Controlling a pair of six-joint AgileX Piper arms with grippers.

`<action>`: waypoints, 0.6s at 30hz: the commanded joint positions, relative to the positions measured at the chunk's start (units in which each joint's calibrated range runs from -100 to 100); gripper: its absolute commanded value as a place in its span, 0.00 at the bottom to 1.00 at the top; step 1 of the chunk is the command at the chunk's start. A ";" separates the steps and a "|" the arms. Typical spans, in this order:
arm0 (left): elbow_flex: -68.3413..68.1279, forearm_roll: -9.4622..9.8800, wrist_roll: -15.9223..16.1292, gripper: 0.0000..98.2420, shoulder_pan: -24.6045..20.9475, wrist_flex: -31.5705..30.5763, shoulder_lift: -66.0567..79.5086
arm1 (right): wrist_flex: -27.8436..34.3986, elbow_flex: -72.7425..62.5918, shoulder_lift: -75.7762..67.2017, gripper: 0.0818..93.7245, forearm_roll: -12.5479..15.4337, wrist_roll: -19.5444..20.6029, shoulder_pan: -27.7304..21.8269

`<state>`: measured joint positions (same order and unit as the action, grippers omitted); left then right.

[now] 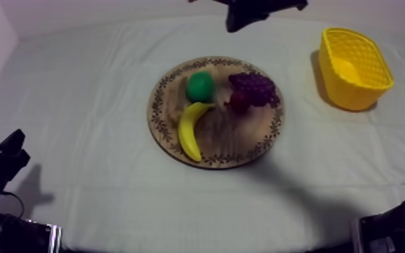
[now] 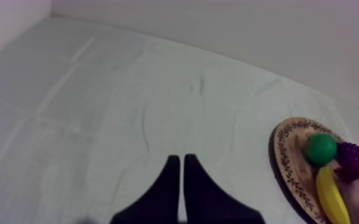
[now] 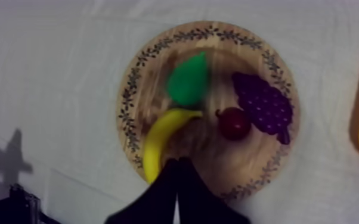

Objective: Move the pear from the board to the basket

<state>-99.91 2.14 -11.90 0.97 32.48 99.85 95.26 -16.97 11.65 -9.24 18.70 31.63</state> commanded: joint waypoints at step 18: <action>0.02 -0.01 0.01 0.00 0.01 0.02 -0.02 | 2.24 -17.31 15.90 0.54 -1.31 -0.89 0.02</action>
<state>-99.91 2.14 -11.90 0.97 32.48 99.85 97.41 -34.23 27.41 -10.65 18.01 31.68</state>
